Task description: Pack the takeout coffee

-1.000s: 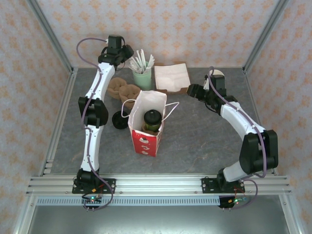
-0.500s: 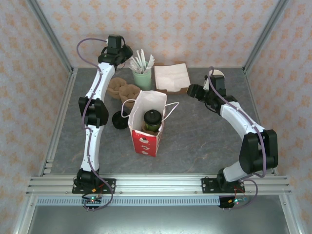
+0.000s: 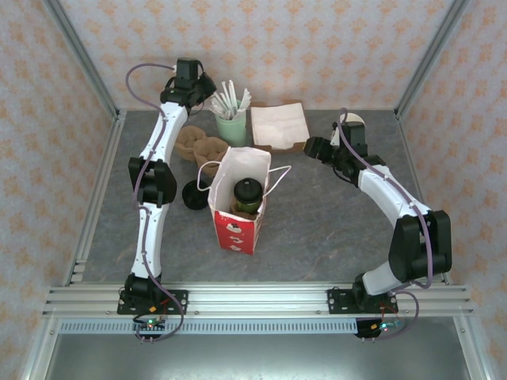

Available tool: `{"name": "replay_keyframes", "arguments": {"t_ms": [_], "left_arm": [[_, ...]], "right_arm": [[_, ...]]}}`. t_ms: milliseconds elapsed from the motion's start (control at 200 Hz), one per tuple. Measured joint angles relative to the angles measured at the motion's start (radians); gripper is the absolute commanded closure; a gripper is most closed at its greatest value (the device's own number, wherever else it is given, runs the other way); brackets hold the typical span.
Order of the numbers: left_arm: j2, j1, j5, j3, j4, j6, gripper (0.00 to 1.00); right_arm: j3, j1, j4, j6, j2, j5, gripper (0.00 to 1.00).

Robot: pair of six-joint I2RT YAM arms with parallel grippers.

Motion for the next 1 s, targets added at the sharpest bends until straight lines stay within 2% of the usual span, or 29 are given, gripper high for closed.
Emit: {"name": "replay_keyframes", "arguments": {"t_ms": [185, 616, 1001], "left_arm": [[0.005, 0.0, 0.0, 0.0, 0.0, -0.005, 1.0], [-0.014, -0.001, 0.004, 0.032, 0.003, 0.054, 1.0], [-0.265, -0.051, 0.001, 0.072, -0.013, 0.221, 1.0]], "right_arm": [[0.0, 0.0, 0.0, 0.0, 0.0, 0.0, 0.28], [0.0, 0.0, 0.0, 0.0, 0.0, -0.01, 0.29], [0.0, 0.007, 0.0, 0.0, 0.0, -0.027, 0.29]]}}
